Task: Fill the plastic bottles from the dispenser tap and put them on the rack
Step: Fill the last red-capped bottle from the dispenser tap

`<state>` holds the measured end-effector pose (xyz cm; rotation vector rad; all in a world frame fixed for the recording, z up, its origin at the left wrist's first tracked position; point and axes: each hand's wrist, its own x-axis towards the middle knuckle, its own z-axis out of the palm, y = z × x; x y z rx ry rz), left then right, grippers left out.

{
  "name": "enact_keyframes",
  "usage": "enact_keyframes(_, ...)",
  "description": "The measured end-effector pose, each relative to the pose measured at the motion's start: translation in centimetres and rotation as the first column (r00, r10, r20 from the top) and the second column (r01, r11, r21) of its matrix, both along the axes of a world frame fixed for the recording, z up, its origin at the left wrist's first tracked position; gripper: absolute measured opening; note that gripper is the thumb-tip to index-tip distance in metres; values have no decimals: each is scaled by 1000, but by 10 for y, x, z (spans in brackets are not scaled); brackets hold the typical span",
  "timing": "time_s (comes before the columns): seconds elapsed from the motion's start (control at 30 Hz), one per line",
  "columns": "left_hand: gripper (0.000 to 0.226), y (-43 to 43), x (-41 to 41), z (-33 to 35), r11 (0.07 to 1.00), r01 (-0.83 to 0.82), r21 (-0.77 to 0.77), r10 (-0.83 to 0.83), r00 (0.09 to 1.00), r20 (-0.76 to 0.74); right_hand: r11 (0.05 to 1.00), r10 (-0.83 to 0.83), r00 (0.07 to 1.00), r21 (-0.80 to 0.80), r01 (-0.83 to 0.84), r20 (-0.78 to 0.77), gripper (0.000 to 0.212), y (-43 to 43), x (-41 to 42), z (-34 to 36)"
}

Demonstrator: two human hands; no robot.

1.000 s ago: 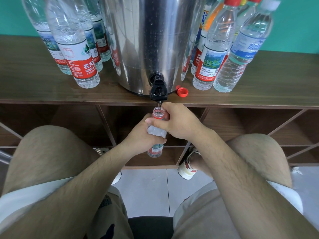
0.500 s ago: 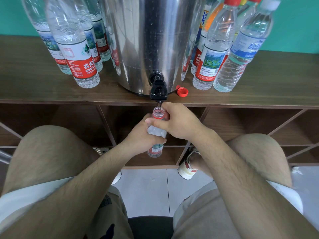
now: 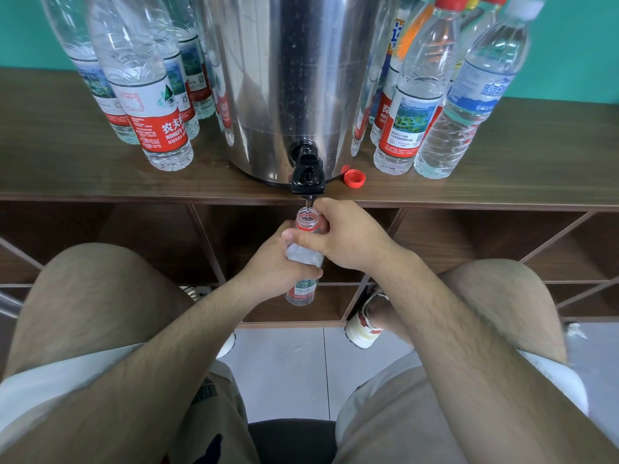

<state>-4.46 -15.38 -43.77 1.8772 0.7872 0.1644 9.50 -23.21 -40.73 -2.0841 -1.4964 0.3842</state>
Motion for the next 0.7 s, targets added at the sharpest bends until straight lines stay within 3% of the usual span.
enact_keyframes(0.7, 68, -2, -1, 4, 1000, 3, -30, -3, 1000, -1, 1000, -8, 1000, -5, 8, 11, 55, 1, 0, -2)
